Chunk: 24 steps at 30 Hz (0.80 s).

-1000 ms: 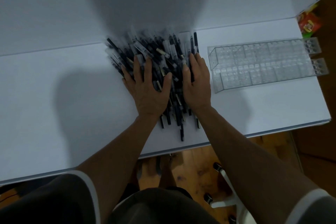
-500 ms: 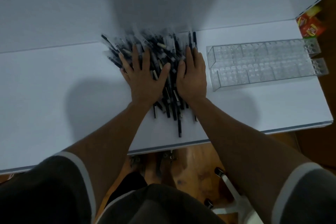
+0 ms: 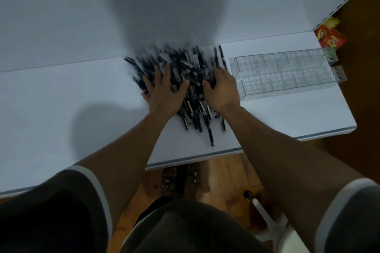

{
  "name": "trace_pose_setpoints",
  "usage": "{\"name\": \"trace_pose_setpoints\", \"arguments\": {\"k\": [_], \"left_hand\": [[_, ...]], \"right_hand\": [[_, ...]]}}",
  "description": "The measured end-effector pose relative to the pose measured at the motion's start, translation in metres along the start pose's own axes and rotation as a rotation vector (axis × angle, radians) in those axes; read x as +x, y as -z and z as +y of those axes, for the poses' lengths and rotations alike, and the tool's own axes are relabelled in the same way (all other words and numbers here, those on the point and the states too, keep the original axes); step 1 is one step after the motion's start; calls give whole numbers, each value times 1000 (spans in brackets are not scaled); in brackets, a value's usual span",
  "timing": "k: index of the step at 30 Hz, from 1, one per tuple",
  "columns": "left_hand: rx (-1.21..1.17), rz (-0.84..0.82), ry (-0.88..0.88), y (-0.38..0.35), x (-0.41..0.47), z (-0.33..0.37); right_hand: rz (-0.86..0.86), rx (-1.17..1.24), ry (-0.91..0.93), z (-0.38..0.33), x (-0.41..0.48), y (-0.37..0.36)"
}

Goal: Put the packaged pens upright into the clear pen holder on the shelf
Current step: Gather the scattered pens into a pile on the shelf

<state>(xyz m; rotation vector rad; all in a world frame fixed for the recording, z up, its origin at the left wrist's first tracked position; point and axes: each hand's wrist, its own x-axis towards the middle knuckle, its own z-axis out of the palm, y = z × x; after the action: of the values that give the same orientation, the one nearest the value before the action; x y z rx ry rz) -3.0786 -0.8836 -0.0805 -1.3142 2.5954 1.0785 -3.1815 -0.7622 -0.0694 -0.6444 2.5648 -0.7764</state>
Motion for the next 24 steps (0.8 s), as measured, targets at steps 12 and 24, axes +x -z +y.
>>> {"name": "trace_pose_setpoints", "arguments": {"k": [12,24], "left_hand": [[-321,31,-40,28,-16,-39],[-349,96,291,50,-9,-60]], "right_hand": [[85,-79,130,-46,-17,-3],[-116,-307,27,-72,6,-16]]}}
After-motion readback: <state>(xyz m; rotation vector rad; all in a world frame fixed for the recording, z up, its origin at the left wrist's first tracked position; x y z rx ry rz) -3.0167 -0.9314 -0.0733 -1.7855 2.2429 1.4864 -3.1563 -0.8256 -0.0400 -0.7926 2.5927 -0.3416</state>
